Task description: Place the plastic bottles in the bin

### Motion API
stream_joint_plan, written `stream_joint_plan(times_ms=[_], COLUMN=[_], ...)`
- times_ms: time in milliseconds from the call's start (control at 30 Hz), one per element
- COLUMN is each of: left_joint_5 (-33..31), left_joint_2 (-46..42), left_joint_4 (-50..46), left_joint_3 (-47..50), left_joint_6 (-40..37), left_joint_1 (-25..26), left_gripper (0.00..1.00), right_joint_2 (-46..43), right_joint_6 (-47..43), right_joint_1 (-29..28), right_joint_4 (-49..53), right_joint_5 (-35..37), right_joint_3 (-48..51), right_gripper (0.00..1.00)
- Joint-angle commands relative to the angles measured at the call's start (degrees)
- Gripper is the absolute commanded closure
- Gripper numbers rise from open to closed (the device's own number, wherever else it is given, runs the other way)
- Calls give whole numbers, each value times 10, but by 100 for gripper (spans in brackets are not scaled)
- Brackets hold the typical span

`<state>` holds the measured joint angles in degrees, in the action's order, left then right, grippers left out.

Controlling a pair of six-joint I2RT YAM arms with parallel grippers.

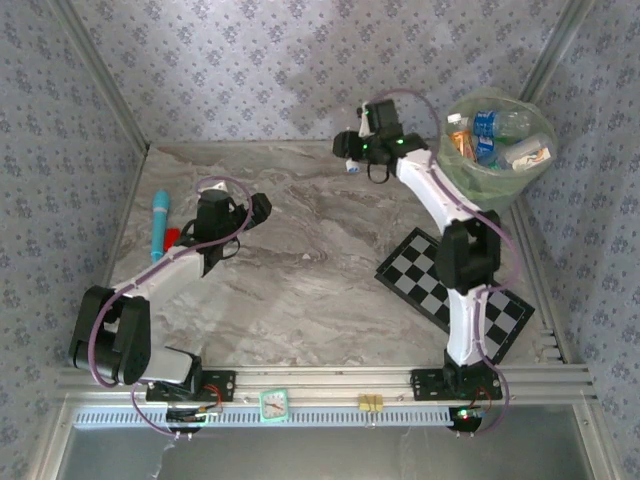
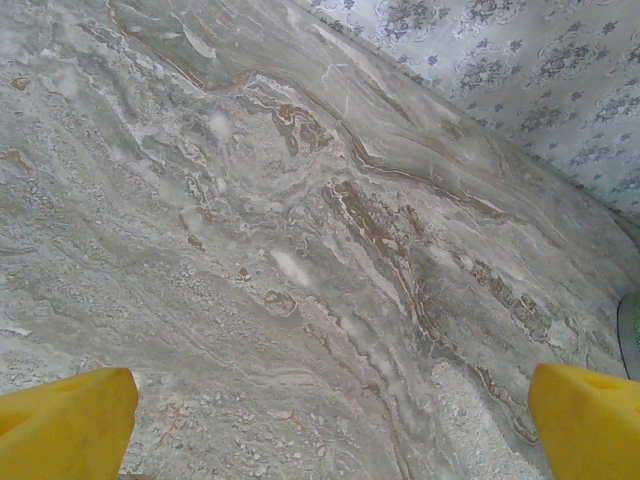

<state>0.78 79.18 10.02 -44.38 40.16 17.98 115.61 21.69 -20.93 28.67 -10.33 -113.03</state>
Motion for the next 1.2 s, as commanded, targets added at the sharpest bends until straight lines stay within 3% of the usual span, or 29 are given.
stream_joint_plan(times_ms=[0,300,533,800,1000,1167], left_joint_5=[5,27,27,33,32,30], left_joint_2=[-9,16,15,21,19,16], left_joint_4=[-2,0,-1,-1,-1,-6], left_joint_3=[-6,-17,-14,-16,-15,-15], left_joint_6=[-1,-1,-5,-5,-3,-6], left_joint_1=[-5,-5,-5,-5,-5,-5], left_gripper=[0,0,0,0,0,0], right_joint_2=[-72,-144,-179,-200,-167,-154], right_joint_6=[-90,-191,-253,-249,-253,-250], right_joint_1=[18,102,186,280,300,300], right_joint_4=[89,235,255,198,216,214], right_joint_5=[-36,46,158,119,122,126], right_joint_3=[-30,-147,-114,-7,-1,-10], right_gripper=[54,55,55,55,54,35])
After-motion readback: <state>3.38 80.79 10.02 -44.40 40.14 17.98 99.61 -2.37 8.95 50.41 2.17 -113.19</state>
